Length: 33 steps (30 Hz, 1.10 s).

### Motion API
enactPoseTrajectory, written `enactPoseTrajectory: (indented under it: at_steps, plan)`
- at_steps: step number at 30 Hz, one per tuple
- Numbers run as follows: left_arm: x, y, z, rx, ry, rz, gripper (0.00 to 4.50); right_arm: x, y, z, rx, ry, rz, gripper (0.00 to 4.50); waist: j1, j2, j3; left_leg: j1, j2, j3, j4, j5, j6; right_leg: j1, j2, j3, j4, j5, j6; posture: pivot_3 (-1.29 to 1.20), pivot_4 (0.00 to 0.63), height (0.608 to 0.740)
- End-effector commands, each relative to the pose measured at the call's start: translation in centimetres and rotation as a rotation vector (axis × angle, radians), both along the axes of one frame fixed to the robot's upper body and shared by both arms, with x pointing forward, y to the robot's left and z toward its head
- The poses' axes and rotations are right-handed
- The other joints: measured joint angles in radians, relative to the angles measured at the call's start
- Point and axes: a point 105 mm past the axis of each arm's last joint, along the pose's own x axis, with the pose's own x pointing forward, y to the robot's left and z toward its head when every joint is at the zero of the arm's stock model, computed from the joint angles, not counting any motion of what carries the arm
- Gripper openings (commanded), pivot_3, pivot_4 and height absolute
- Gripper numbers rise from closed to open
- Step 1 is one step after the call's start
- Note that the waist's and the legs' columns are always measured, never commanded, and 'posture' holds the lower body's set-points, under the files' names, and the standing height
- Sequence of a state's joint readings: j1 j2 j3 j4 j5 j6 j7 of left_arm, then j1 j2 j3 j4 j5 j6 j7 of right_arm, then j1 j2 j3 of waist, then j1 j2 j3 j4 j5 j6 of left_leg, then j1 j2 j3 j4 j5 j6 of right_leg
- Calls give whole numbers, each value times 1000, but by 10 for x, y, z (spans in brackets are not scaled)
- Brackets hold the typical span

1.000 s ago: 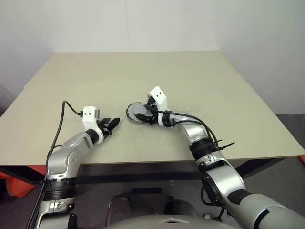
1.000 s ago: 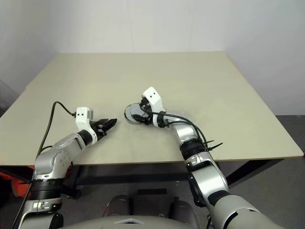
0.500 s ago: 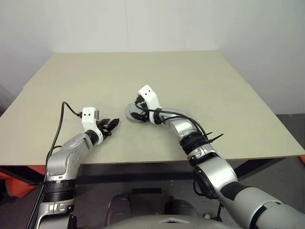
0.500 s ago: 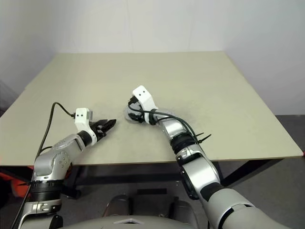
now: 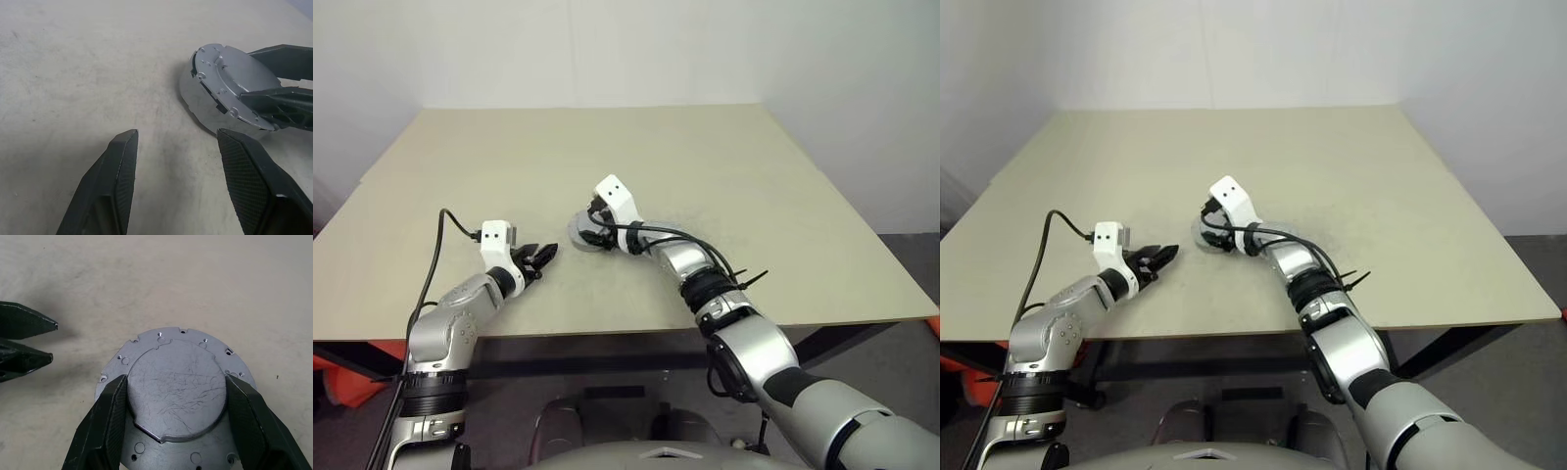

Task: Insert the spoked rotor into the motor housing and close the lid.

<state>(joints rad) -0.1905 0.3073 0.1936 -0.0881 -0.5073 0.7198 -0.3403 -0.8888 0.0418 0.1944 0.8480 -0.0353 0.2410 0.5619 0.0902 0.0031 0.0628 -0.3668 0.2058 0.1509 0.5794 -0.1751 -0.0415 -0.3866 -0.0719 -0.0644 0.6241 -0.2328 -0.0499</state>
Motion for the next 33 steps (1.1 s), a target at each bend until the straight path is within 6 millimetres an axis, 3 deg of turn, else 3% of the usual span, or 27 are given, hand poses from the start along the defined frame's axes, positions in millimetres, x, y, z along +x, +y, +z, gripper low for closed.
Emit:
enactPoseTrajectory:
  at_steps: [1, 26, 33]
  plan:
    - [1, 2, 14, 9, -51, 2, 2712, 4, 5, 8, 13, 0, -15, 2949, -1, 0, 0, 0, 0, 0, 0, 0, 0, 0, 0, 0, 0, 0, 0, 0, 0, 740]
    - [-2, 1, 12, 12, -40, 4, 2712, 13, -7, -8, -44, 42, -81, 2949, -17, 0, 0, 3, 0, 0, 0, 0, 0, 2, 0, 0, 2, 0, 0, 0, 0, 740]
    - [0, 0, 13, 9, -43, 4, 2712, 0, -17, -42, -149, 131, -60, 2949, -17, 1, 0, 3, 0, 0, 0, 0, 0, 3, 0, 0, 1, 0, 0, 0, 0, 740]
